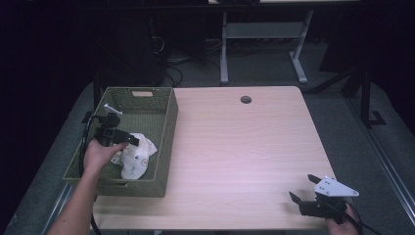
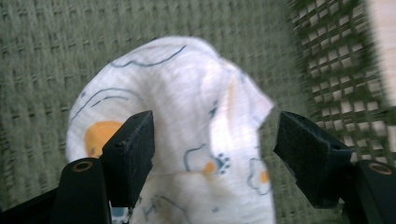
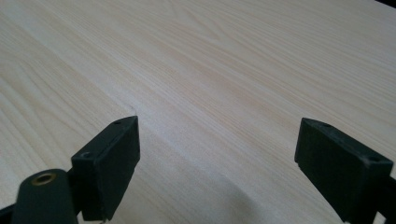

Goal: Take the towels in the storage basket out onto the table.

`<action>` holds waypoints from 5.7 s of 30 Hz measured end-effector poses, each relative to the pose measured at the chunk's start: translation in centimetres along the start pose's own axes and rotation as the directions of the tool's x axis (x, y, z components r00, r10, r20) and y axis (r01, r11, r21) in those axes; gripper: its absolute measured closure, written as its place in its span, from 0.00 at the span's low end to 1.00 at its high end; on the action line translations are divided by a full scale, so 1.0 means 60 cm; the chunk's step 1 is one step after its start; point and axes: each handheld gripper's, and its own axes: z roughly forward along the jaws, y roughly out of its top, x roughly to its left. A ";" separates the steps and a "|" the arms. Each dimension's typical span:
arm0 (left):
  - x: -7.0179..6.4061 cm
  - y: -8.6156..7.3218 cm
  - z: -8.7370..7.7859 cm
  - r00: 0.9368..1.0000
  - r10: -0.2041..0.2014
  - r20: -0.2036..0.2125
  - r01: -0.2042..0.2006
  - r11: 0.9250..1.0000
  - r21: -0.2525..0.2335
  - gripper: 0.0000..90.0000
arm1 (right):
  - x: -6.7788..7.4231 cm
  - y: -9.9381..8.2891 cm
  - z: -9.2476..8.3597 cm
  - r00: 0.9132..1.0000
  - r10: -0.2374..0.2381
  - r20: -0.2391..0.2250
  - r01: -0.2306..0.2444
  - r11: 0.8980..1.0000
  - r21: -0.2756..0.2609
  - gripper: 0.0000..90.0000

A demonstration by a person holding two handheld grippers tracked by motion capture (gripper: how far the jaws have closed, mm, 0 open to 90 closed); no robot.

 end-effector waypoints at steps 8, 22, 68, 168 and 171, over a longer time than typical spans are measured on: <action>0.002 0.006 0.033 0.998 0.004 -0.065 0.003 0.994 0.111 0.33 | 0.002 0.001 0.002 1.000 -0.012 -0.002 0.012 1.000 0.001 0.15; -0.017 0.007 0.088 0.975 0.110 -0.195 -0.049 0.955 0.292 0.42 | 0.002 -0.001 0.000 1.000 -0.004 -0.005 0.004 1.000 -0.002 0.15; 0.010 0.007 -0.066 0.990 0.054 0.130 -0.054 0.999 -0.006 0.80 | 0.004 -0.002 0.004 1.000 0.003 0.002 -0.003 1.000 0.003 0.15; -0.124 0.046 -0.151 0.796 0.186 0.576 -0.020 0.959 -0.282 0.80 | 0.000 -0.003 0.001 1.000 0.007 0.017 -0.007 1.000 -0.002 0.15; -0.131 0.048 -0.149 0.792 0.191 0.580 -0.025 0.959 -0.281 0.80 | 0.000 -0.002 0.001 1.000 0.011 0.019 -0.011 1.000 -0.001 0.15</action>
